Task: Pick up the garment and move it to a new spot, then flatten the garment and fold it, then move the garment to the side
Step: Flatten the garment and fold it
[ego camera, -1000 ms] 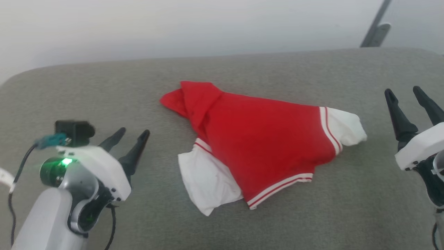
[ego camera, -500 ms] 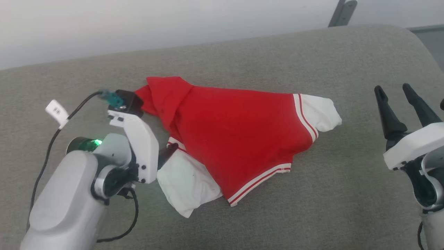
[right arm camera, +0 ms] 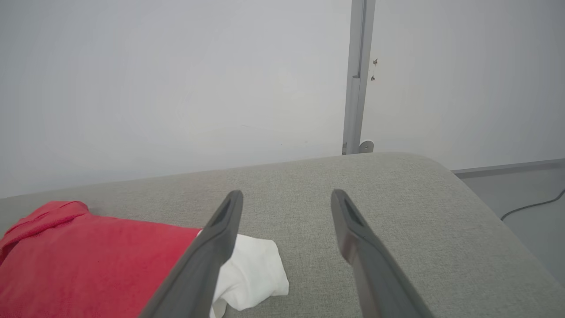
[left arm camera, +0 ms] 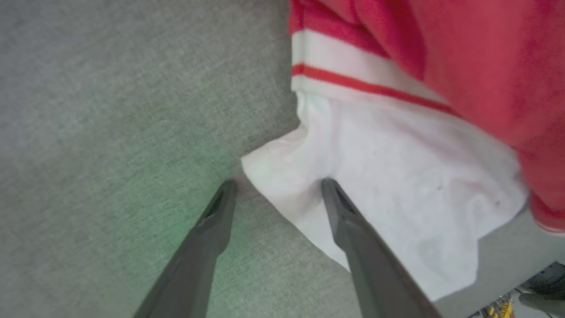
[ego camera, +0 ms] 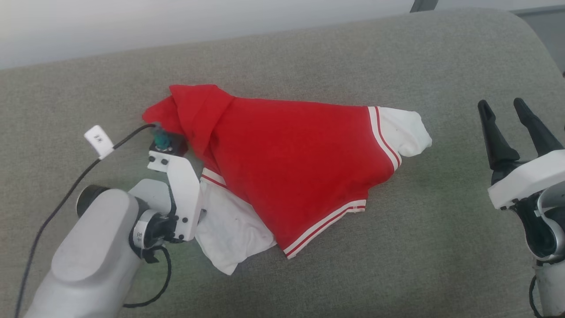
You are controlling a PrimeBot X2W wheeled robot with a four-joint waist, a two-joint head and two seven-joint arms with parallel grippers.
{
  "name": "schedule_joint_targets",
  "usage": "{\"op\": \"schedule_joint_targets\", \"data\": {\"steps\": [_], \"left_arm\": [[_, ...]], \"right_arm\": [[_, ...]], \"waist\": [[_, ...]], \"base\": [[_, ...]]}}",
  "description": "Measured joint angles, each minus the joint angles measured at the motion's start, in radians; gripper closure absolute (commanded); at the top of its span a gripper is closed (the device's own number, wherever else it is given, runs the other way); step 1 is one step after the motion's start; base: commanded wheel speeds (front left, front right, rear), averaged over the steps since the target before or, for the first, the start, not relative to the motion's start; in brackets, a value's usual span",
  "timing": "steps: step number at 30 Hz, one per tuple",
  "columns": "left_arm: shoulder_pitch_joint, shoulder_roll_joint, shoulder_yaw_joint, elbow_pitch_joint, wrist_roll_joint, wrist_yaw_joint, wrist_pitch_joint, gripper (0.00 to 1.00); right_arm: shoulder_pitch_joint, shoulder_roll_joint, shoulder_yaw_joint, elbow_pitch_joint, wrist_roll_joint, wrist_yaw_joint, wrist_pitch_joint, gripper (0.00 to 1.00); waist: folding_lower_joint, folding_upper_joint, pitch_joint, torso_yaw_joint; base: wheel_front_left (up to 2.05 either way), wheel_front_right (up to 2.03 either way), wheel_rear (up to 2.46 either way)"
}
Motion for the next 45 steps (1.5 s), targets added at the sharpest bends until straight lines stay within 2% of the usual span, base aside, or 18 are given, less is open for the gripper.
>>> {"op": "schedule_joint_targets", "data": {"steps": [3,8,9,10,17,23,30,33,37,38,39,40,41,45], "left_arm": [[-0.022,0.000,-0.027,0.023,0.031,0.005,0.008,0.00],[-0.042,-0.034,-0.015,0.067,0.002,0.002,-0.002,0.00],[-0.046,-0.039,-0.013,0.075,-0.007,-0.003,0.001,0.59],[-0.049,-0.043,-0.010,0.081,-0.016,-0.005,0.003,1.00],[-0.061,-0.012,-0.014,0.072,-0.008,-0.035,-0.023,1.00],[-0.074,0.120,0.017,0.037,0.019,-0.038,-0.021,1.00],[-0.087,0.239,0.043,-0.011,0.035,-0.047,0.023,1.00],[-0.087,0.256,0.045,-0.015,0.041,-0.050,0.018,1.00],[-0.074,0.232,0.065,0.009,0.022,-0.029,-0.013,1.00],[-0.071,0.223,0.067,0.015,0.016,-0.024,-0.025,0.59],[-0.070,0.217,0.067,0.020,0.012,-0.021,-0.031,0.27],[-0.070,0.215,0.068,0.023,0.012,-0.019,-0.035,0.27],[-0.070,0.212,0.071,0.028,0.012,-0.011,-0.036,0.00],[-0.070,0.193,0.085,0.030,-0.009,0.007,-0.036,0.00]], "right_arm": [[-0.004,0.000,0.001,0.000,0.003,0.000,-0.003,0.00],[-0.015,0.000,0.008,-0.004,0.009,0.000,-0.007,0.00],[-0.017,0.000,0.010,-0.005,0.010,0.000,-0.007,0.00],[-0.019,-0.001,0.010,-0.005,0.010,0.000,-0.007,0.00],[-0.019,-0.008,0.002,-0.017,0.004,0.000,-0.011,0.00],[-0.011,-0.010,-0.021,-0.035,0.002,0.000,-0.011,0.00],[-0.002,-0.010,-0.042,-0.057,0.000,0.000,-0.006,0.00],[-0.001,-0.007,-0.051,-0.064,0.000,0.000,-0.005,0.00],[0.002,-0.002,-0.054,-0.068,0.000,0.000,-0.002,0.00],[0.002,0.000,-0.054,-0.069,0.000,0.000,0.000,0.00],[0.002,0.001,-0.053,-0.070,0.000,0.000,0.001,0.00],[0.002,0.001,-0.054,-0.071,0.000,0.000,0.002,0.00],[0.002,0.002,-0.055,-0.072,0.000,0.000,0.002,0.00],[0.005,0.008,-0.055,-0.076,-0.003,0.000,0.002,0.00]], "waist": [[0.0000,0.0000,0.013,0.000],[0.0000,0.0001,0.028,0.007],[0.0000,0.0001,0.029,0.009],[0.0000,0.0000,0.030,0.012],[0.0000,0.0001,0.030,0.039],[0.0000,0.0000,0.025,0.066],[0.0000,0.0000,0.034,0.084],[0.0000,0.0000,0.039,0.087],[0.0000,0.0000,0.043,0.090],[0.0000,0.0000,0.043,0.090],[0.0000,0.0000,0.043,0.090],[0.0000,0.0000,0.043,0.091],[0.0000,0.0000,0.043,0.093],[0.0000,0.0000,0.040,0.099]], "base": [[0.00,0.00,0.00],[0.00,0.00,0.00],[0.00,0.00,0.00],[0.00,0.00,0.00],[0.00,0.00,0.00],[0.00,0.00,0.00],[0.00,0.00,0.00],[0.00,0.00,0.00],[0.00,0.00,0.00],[0.00,0.00,0.00],[0.00,0.00,0.00],[0.00,0.00,0.00],[0.00,0.00,0.00],[0.00,0.00,0.00]]}}
